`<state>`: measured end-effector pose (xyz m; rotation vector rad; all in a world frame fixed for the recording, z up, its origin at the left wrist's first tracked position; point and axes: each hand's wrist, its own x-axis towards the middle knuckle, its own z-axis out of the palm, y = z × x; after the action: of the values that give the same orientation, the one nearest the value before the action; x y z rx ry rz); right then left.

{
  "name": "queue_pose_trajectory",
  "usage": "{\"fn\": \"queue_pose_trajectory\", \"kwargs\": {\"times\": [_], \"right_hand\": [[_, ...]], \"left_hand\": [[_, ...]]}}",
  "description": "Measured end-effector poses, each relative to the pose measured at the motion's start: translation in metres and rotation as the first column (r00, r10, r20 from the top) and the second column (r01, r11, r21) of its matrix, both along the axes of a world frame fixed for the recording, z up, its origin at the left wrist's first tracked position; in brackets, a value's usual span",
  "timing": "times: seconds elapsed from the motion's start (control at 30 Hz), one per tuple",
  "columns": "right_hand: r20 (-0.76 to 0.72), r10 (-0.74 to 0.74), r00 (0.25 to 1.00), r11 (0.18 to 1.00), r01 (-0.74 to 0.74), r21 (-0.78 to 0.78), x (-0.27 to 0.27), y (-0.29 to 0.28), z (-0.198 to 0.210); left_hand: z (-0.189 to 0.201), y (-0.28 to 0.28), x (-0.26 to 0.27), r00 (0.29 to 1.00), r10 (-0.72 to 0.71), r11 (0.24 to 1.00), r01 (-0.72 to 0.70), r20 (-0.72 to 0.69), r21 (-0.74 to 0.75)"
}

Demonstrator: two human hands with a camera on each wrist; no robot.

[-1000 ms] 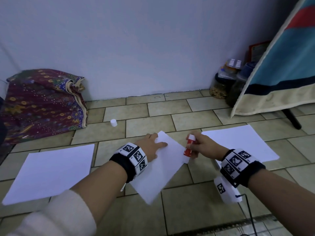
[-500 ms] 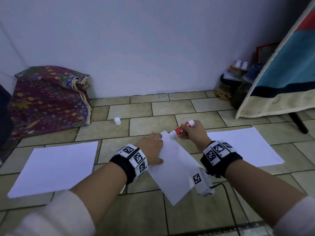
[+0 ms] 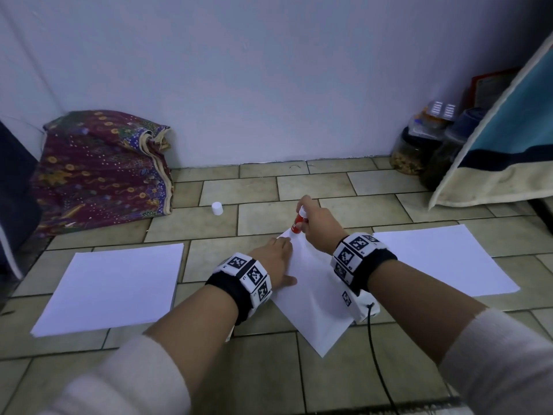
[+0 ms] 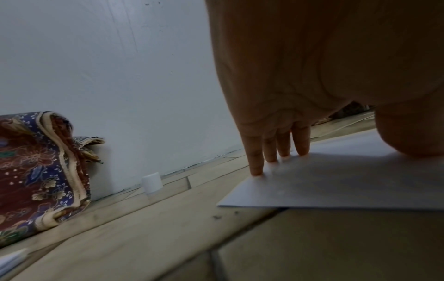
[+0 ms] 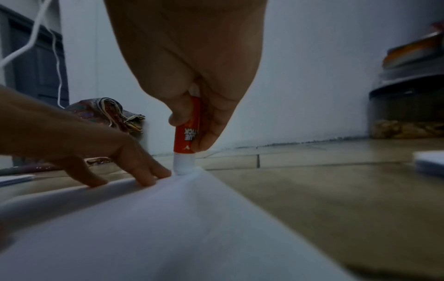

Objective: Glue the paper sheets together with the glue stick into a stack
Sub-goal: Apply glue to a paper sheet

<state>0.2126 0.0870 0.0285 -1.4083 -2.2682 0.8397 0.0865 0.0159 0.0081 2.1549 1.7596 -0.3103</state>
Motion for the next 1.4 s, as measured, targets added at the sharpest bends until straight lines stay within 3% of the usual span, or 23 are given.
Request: {"fn": "queue_pose_trajectory", "kwargs": {"times": [0.3, 0.9, 0.97, 1.03, 1.1, 1.17, 1.3, 1.33, 1.4], "right_hand": [[0.256, 0.211, 0.943, 0.977, -0.213, -0.018, 0.040, -0.008, 0.012], [0.258, 0.323, 0.910, 0.945, -0.297, -0.137, 0.137, -0.048, 0.011], [0.191, 0.278, 0.941, 0.952, -0.243, -0.187, 0.143, -0.042, 0.008], [-0.131, 0.140, 0.981, 0.940, -0.173, -0.294, 0.152, -0.036, 0.005], [-0.499, -0.128, 0.857, 0.890, -0.123, -0.439, 0.159, -0.033, 0.002], [-0.698, -0.343, 0.628, 0.820, -0.161, -0.549, 0.162, -0.030, 0.000], [-0.817, -0.492, 0.300, 0.763, -0.303, -0.571, 0.143, -0.030, 0.001], [-0.817, -0.525, 0.239, 0.751, -0.322, -0.577, 0.134, -0.030, 0.000], [-0.799, -0.572, 0.183, 0.727, -0.337, -0.598, 0.113, -0.027, 0.002]], "left_hand": [[0.000, 0.003, -0.002, 0.999, -0.045, 0.999, 0.045, -0.023, 0.001], [0.008, 0.012, -0.006, 0.996, -0.067, 0.998, 0.067, -0.066, -0.004], [0.009, 0.013, -0.009, 0.996, -0.067, 0.998, 0.067, -0.062, -0.008], [0.009, 0.012, -0.013, 0.994, -0.074, 0.997, 0.073, -0.079, -0.018], [0.008, 0.009, -0.019, 0.993, -0.073, 0.997, 0.071, -0.096, -0.019], [0.007, 0.004, -0.027, 0.995, -0.053, 0.999, 0.053, -0.089, -0.005], [-0.003, -0.009, -0.037, 0.996, 0.001, 0.999, 0.003, -0.090, 0.044], [-0.007, -0.013, -0.040, 0.995, 0.021, 0.999, -0.016, -0.102, 0.047], [-0.012, -0.018, -0.044, 0.994, 0.060, 0.998, -0.057, -0.087, 0.034]]}}
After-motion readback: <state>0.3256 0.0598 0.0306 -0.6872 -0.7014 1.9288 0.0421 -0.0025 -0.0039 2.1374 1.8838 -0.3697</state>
